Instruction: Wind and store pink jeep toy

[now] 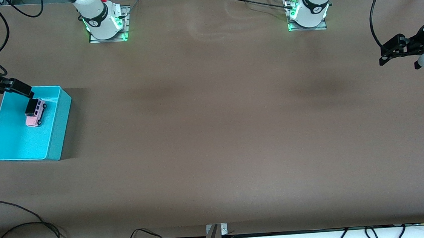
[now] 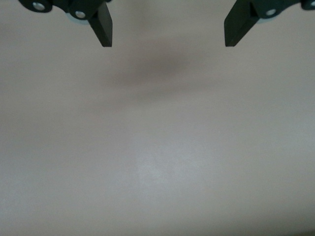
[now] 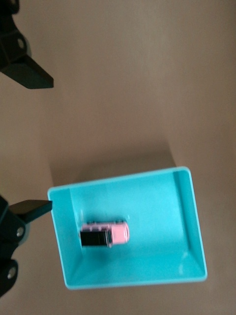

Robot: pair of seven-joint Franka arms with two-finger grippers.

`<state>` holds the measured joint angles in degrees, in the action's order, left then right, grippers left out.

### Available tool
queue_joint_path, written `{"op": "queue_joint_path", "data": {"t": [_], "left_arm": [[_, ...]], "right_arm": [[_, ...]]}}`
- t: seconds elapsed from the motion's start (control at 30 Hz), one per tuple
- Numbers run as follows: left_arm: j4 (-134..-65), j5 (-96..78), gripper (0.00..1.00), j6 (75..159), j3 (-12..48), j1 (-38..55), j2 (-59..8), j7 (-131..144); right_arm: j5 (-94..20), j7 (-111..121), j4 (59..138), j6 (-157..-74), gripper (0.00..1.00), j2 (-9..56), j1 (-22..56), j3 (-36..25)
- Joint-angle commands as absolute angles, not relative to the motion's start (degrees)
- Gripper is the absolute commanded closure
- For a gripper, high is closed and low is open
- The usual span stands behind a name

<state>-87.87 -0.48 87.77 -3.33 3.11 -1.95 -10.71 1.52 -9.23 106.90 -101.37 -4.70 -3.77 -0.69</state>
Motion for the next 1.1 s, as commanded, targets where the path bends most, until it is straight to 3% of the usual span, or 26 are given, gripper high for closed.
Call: {"op": "queue_joint_path", "data": {"t": [0.0,0.5,1.07], "left_arm": [[-86.0,-1.1,0.00,86.7,-3.3,2.8,-2.6,-10.7],[-86.0,-1.1,0.00,86.7,-3.3,2.8,-2.7,-10.8],[-86.0,-1.1,0.00,86.7,-3.4,2.8,-2.7,-10.8]], "right_arm": [[-4.5,-9.8,102.4,-97.4,0.00,-3.9,-3.3,-0.6],[-6.6,-3.2,100.8,-97.0,0.00,-3.8,-3.3,4.7],[-3.0,4.7,100.8,-98.0,0.00,-3.8,-3.6,4.7]]}}
